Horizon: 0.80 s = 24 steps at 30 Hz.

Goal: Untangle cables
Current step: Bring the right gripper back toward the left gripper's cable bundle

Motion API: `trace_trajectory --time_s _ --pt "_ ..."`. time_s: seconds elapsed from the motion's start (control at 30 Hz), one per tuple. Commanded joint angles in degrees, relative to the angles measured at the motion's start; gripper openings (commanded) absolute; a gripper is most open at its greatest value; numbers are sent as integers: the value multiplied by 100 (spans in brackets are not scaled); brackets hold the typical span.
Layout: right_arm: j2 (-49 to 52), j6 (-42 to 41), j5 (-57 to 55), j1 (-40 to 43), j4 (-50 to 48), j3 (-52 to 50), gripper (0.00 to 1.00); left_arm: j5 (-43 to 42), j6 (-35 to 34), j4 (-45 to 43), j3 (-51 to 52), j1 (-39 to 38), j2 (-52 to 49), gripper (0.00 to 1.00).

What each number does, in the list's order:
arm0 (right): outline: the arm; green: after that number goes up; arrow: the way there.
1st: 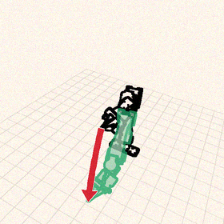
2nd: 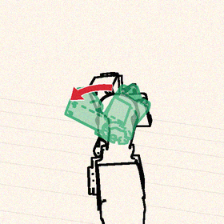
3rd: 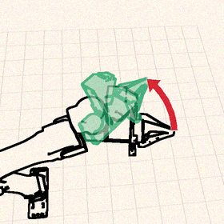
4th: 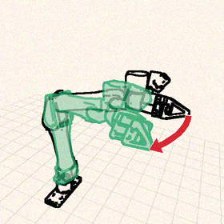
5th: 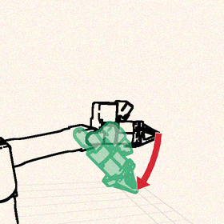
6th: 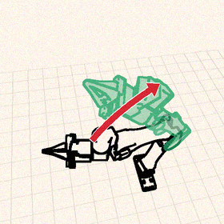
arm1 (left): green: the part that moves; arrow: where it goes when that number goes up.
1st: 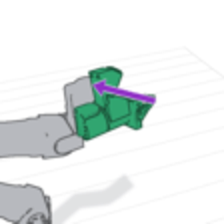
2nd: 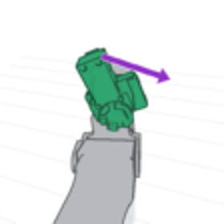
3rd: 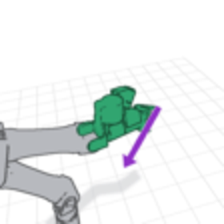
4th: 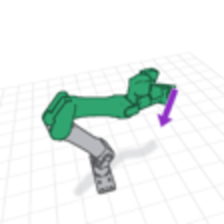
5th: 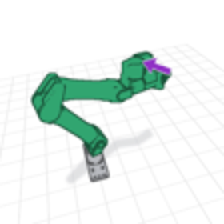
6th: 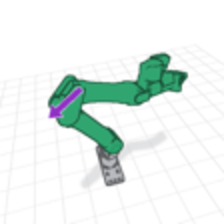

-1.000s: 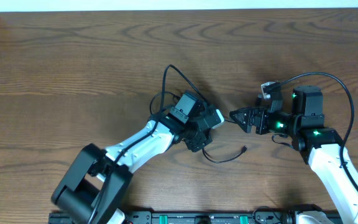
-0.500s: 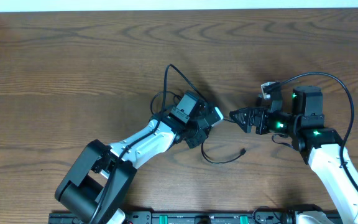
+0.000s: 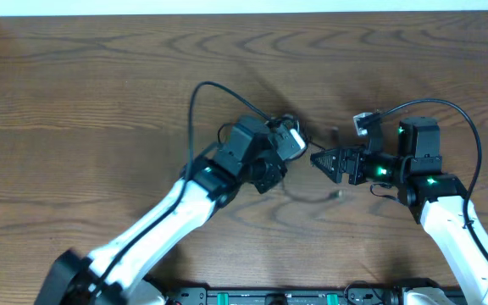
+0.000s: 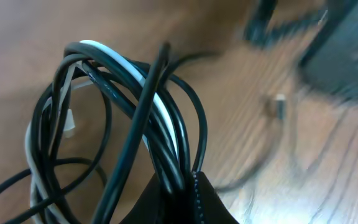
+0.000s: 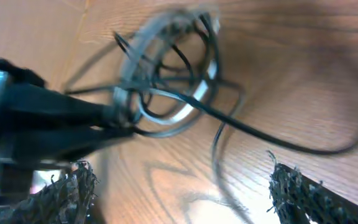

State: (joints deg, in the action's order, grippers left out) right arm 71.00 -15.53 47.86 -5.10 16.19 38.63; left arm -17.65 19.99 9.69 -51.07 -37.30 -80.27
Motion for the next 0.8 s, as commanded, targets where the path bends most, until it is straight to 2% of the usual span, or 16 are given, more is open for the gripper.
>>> trace_trajectory --time_s 0.0,0.13,0.3,0.43,0.67,0.77 --pt "7 -24 398 -37 -17 -2 88 44 -179 -50 -20 -2 413 8" --pt "7 -24 455 -37 -52 -2 86 37 -487 -74 -20 -2 713 8" --pt "7 -37 1054 -37 -455 -2 86 17 -544 -70 -20 -4 763 8" --pt "7 -387 1010 -37 -608 -2 84 7 -1058 -258 -20 -4 763 8" --pt "7 -481 1010 -37 -660 -2 84 -1386 -1132 -879 -20 -4 763 8" --pt "7 -570 944 -37 -715 -2 84 -1458 -1134 -911 -20 -9 763 8"
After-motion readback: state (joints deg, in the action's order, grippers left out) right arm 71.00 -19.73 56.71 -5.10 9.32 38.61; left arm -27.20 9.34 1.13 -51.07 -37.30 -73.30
